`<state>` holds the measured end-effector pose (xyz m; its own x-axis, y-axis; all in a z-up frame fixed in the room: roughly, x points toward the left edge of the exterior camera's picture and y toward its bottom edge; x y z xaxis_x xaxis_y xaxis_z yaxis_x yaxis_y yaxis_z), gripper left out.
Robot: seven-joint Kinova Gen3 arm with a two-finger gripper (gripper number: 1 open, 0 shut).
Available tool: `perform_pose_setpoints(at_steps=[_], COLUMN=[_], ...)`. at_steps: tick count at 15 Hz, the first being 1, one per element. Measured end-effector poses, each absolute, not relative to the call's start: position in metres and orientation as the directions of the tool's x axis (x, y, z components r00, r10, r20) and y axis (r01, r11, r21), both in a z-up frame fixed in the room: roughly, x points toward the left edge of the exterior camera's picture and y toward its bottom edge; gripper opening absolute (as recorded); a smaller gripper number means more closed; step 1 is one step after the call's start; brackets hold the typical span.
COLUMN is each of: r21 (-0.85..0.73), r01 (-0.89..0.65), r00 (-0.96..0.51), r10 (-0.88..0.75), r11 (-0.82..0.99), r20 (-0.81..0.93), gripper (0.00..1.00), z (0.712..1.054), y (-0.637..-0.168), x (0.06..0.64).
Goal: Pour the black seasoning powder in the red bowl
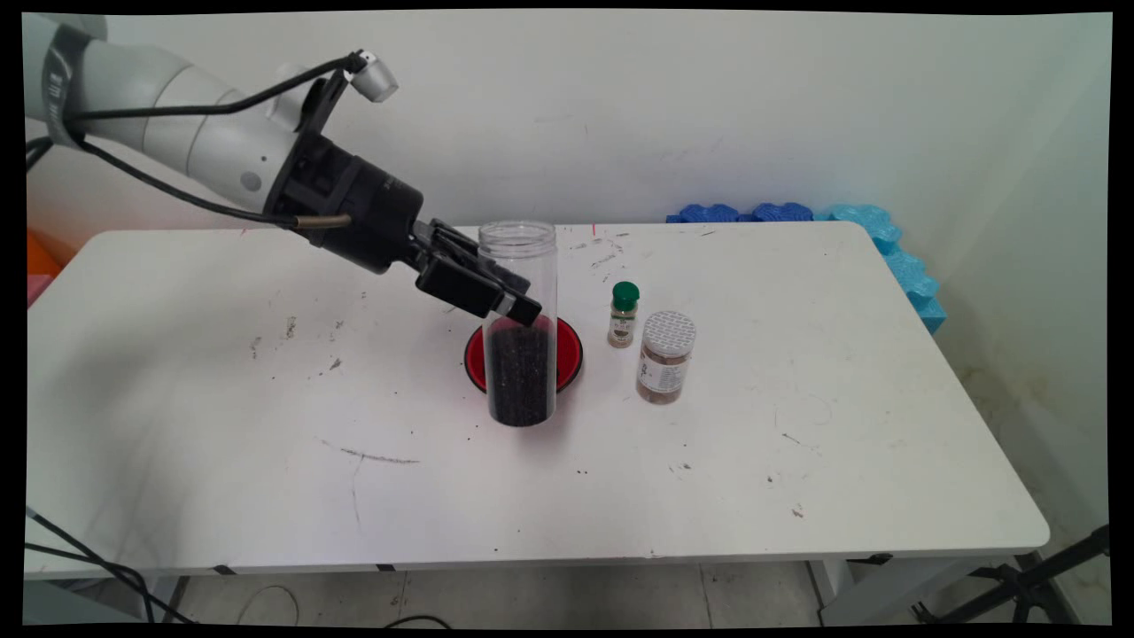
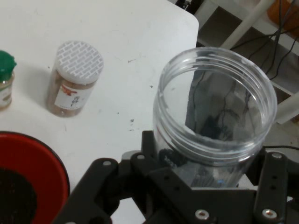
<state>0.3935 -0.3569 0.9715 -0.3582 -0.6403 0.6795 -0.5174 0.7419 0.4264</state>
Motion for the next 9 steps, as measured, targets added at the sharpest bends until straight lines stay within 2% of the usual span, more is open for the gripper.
perform_pose_setpoints(at_steps=[9], r21=[0.616], r01=[-0.575], r00=[-0.218], r10=[-0.826], r11=[0.539], r20=[0.520], gripper=[0.00], z=[0.960], y=[-0.360], x=[0.394])
